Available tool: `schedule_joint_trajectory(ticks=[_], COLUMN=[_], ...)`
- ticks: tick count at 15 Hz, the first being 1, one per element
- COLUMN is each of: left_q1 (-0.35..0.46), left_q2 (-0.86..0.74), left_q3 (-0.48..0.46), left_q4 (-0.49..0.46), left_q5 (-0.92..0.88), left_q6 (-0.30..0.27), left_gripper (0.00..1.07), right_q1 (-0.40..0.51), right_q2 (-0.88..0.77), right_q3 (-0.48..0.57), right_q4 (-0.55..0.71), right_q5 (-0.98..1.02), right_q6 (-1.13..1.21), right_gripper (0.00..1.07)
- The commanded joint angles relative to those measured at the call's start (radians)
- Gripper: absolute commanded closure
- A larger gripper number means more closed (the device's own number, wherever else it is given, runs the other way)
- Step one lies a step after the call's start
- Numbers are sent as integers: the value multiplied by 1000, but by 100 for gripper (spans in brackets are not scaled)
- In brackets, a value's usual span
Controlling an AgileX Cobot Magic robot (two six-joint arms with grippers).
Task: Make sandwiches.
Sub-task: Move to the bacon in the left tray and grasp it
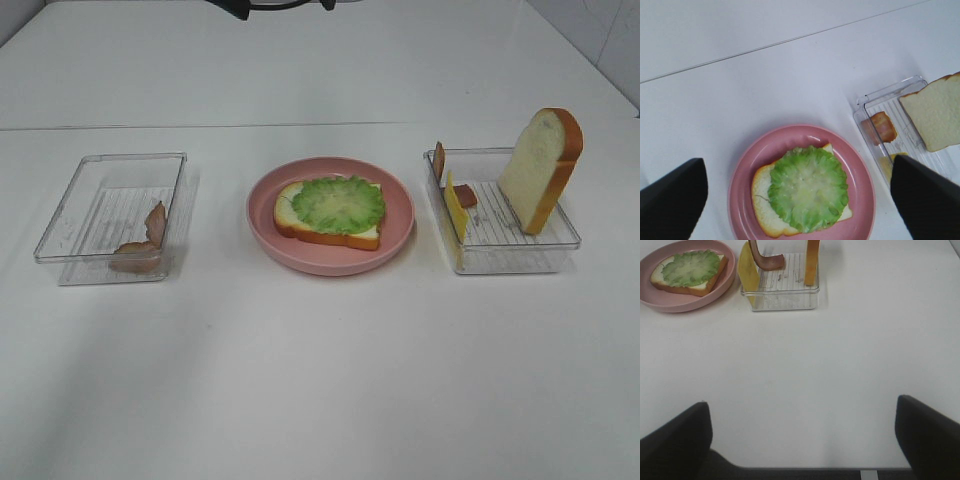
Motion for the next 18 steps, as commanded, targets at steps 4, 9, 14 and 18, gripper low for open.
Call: schedule_joint_trajectory(ticks=[4, 9, 14, 18], left_q1=[-4, -4, -4, -3], left_q2=[-190, -350, -351, -346], left_q3=[300, 682, 874, 898], left_q4=[93, 154, 225, 297], left_q5=[100, 100, 100, 39], left_q6=[-4, -84, -146, -234], left_gripper=[15, 15, 15, 15], right_q1=[-3, -3, -3, -3], right_q2=[-29, -29, -29, -29], right_q3=[1, 1, 1, 1], right_q4=[0, 0, 0, 0], right_q5=[-5, -5, -5, -5], right_q6=[-2, -2, -2, -2], right_gripper=[11, 11, 11, 11])
